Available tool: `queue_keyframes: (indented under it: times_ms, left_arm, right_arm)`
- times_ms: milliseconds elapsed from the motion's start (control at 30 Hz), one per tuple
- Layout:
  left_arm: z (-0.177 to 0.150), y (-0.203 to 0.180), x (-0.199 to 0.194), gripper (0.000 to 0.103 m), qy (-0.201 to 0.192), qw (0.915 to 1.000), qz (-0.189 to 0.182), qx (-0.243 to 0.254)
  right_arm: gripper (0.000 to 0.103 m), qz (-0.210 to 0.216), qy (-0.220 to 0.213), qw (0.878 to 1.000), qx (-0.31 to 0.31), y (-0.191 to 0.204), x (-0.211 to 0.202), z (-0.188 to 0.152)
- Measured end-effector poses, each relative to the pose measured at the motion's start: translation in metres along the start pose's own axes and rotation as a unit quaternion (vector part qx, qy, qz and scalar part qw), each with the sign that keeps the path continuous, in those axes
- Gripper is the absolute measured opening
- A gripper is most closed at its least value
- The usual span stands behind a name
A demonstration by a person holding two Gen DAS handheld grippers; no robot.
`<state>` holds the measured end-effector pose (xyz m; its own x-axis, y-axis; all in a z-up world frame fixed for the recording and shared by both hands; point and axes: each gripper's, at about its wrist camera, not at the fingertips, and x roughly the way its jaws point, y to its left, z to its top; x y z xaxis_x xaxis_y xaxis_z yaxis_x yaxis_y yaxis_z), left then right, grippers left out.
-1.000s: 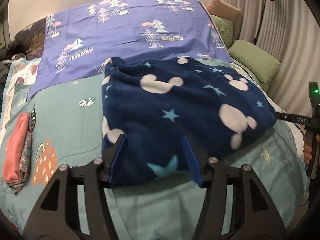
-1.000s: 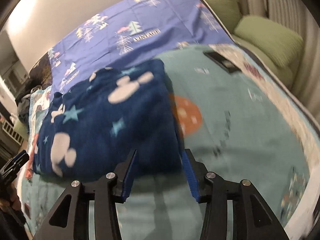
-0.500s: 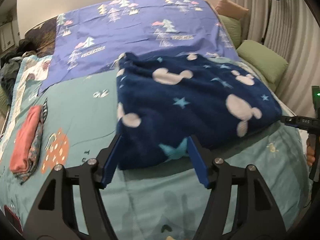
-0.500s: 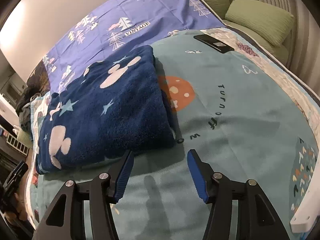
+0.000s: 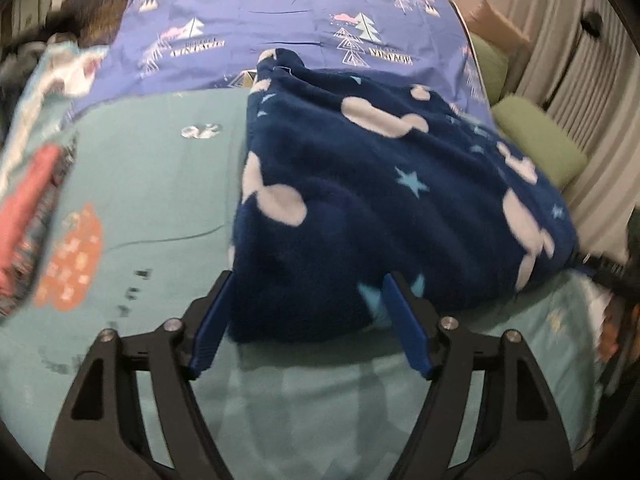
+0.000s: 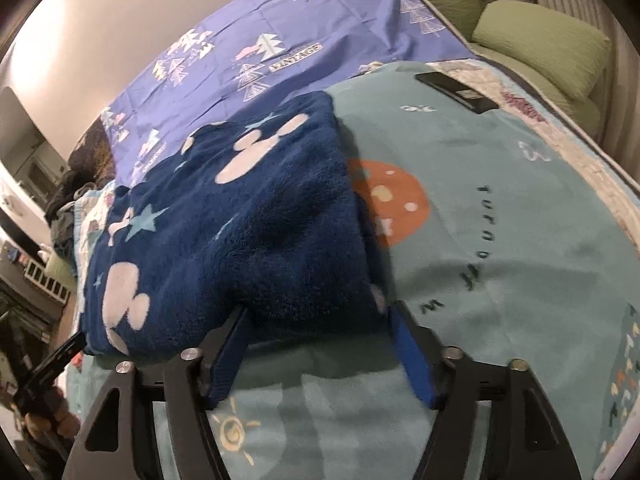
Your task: Fold small clothes
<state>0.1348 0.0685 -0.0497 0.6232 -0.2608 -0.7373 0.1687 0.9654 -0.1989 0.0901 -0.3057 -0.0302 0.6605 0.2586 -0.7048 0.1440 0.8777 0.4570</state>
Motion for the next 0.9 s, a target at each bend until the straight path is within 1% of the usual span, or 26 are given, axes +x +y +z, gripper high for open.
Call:
queue_keyframes:
  times_ms: [33, 67, 100, 167, 233, 300, 367, 400, 433, 467, 500, 533, 567, 600, 633, 667, 700, 733, 767, 833, 867, 900]
  left_arm:
    - [0.001, 0.001, 0.001, 0.032, 0.000, 1.0000, -0.006, -0.004]
    - [0.003, 0.004, 0.000, 0.012, 0.005, 0.9998, -0.018, -0.010]
    - [0.005, 0.007, -0.005, 0.009, 0.003, 0.9995, -0.024, -0.019]
    - [0.006, 0.016, -0.020, 0.007, -0.008, 0.9990, -0.034, -0.029]
    - [0.002, 0.024, -0.032, 0.007, -0.016, 0.9995, -0.014, -0.023]
    - [-0.004, 0.034, -0.032, 0.006, -0.010, 0.9996, 0.003, -0.026]
    - [-0.011, 0.043, -0.030, 0.004, -0.001, 0.9991, 0.011, -0.042]
    - [-0.014, 0.045, -0.031, 0.004, 0.000, 0.9988, 0.008, -0.047]
    - [-0.018, 0.046, -0.033, 0.004, 0.001, 0.9986, 0.001, -0.053]
    - [-0.021, 0.046, -0.036, 0.005, 0.001, 0.9985, -0.002, -0.055]
    - [-0.023, 0.045, -0.038, 0.005, 0.002, 0.9985, -0.004, -0.054]
    - [-0.027, 0.042, -0.042, 0.007, 0.006, 0.9985, -0.010, -0.054]
    - [-0.029, 0.040, -0.044, 0.018, 0.011, 0.9982, -0.022, -0.054]
    - [-0.031, 0.036, -0.045, 0.036, 0.018, 0.9973, -0.043, -0.058]
    - [-0.033, 0.032, -0.044, 0.047, 0.025, 0.9956, -0.065, -0.063]
    - [-0.034, 0.027, -0.042, 0.062, 0.032, 0.9930, -0.090, -0.070]
    - [-0.034, 0.023, -0.038, 0.069, 0.035, 0.9909, -0.107, -0.074]
    - [-0.033, 0.019, -0.031, 0.070, 0.039, 0.9887, -0.121, -0.080]
    - [-0.030, 0.016, -0.021, 0.070, 0.047, 0.9871, -0.126, -0.086]
    - [-0.025, 0.016, -0.002, 0.070, 0.059, 0.9838, -0.125, -0.114]
    - [-0.022, 0.021, 0.011, 0.070, 0.069, 0.9792, -0.122, -0.146]
    - [-0.020, 0.026, 0.018, 0.070, 0.067, 0.9748, -0.128, -0.170]
  right_arm:
    - [0.020, 0.002, -0.002, 1.000, 0.003, 0.001, -0.002, 0.001]
    - [0.018, 0.003, -0.019, 1.000, 0.005, 0.002, -0.010, 0.002]
    - [0.016, 0.004, -0.029, 1.000, 0.002, 0.004, -0.016, 0.002]
    - [0.015, 0.006, -0.042, 0.999, -0.004, 0.006, -0.030, 0.002]
    - [0.014, -0.003, -0.031, 0.999, -0.013, 0.005, -0.031, 0.000]
    - [0.011, -0.034, -0.009, 0.999, -0.015, -0.001, -0.023, -0.005]
    - [0.011, -0.087, 0.009, 0.996, -0.017, -0.010, -0.017, -0.015]
    - [0.014, -0.091, 0.013, 0.996, -0.013, -0.014, -0.018, -0.020]
    - [0.014, -0.075, 0.017, 0.997, -0.001, -0.020, -0.021, -0.023]
    - [0.014, -0.046, 0.018, 0.999, 0.014, -0.025, -0.026, -0.027]
    - [0.022, -0.022, 0.015, 0.999, 0.024, -0.028, -0.032, -0.029]
    - [0.028, -0.005, 0.009, 1.000, 0.029, -0.028, -0.038, -0.029]
    - [0.048, 0.006, 0.002, 1.000, 0.030, -0.027, -0.042, -0.029]
    - [0.066, 0.019, -0.003, 0.999, 0.030, -0.026, -0.045, -0.028]
    - [0.070, 0.032, -0.007, 0.999, 0.032, -0.023, -0.046, -0.026]
    - [0.073, 0.056, -0.007, 0.998, 0.039, -0.020, -0.044, -0.023]
    - [0.075, 0.073, -0.002, 0.996, 0.047, -0.017, -0.039, -0.020]
    - [0.077, 0.087, 0.002, 0.995, 0.055, -0.012, -0.033, -0.018]
    - [0.082, 0.103, 0.007, 0.992, 0.071, -0.009, -0.022, -0.014]
    - [0.083, 0.104, 0.014, 0.990, 0.096, -0.004, -0.002, -0.007]
    - [0.083, 0.099, 0.017, 0.989, 0.113, -0.004, 0.007, -0.005]
    - [0.083, 0.096, 0.015, 0.987, 0.130, -0.005, 0.013, -0.002]
